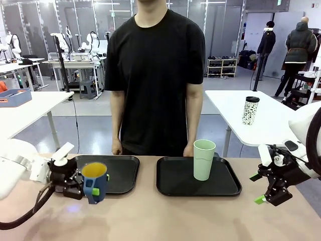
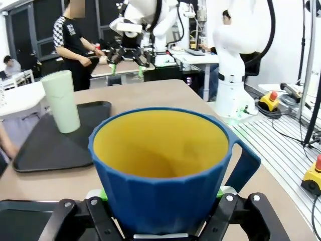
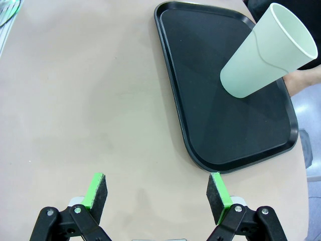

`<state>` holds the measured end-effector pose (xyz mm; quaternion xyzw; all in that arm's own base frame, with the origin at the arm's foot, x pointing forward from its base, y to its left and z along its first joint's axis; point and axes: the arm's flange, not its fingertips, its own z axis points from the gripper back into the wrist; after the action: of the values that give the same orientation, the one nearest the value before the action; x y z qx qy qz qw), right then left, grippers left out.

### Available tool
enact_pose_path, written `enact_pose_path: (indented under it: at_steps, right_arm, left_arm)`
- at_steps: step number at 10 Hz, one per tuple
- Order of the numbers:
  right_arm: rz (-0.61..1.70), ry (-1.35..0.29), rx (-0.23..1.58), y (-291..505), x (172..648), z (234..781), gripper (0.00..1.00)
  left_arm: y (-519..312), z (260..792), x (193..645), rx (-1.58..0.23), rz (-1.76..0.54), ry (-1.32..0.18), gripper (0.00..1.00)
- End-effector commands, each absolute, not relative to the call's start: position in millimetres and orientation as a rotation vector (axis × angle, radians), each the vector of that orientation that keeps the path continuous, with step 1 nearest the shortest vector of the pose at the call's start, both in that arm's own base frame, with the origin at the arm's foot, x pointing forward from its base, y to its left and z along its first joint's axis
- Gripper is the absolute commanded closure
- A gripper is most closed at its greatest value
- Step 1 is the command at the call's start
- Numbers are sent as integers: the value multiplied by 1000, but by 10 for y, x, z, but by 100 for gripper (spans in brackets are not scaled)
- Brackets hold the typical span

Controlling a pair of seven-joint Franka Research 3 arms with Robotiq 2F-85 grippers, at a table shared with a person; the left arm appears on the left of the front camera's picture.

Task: Sort and store the cups by type.
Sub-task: Pick up the Handle plastic cup and place it into the empty Flat Tray.

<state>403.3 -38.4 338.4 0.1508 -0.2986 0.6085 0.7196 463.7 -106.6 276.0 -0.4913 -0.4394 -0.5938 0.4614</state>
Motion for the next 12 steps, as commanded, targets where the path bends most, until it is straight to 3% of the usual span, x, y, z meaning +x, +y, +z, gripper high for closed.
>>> enact_pose_path:
  at_steps: [1, 8, 9, 12]
  right_arm:
    - [1346, -672, 328, -376, 4047, 3362, 0]
    - [1346, -672, 328, -376, 4047, 3362, 0]
    - [1346, -672, 328, -376, 4047, 3362, 0]
    - [1346, -672, 328, -376, 4047, 3362, 0]
  left_arm:
    - [-1004, 2907, 4620, -1197, -1401, -1158, 65]
    - [-938, 2926, 4709, -1170, -1424, -1149, 65]
    - [-934, 2920, 4720, -1168, -1410, -1159, 27]
    - [-822, 2987, 5219, -1135, -1379, -1199, 27]
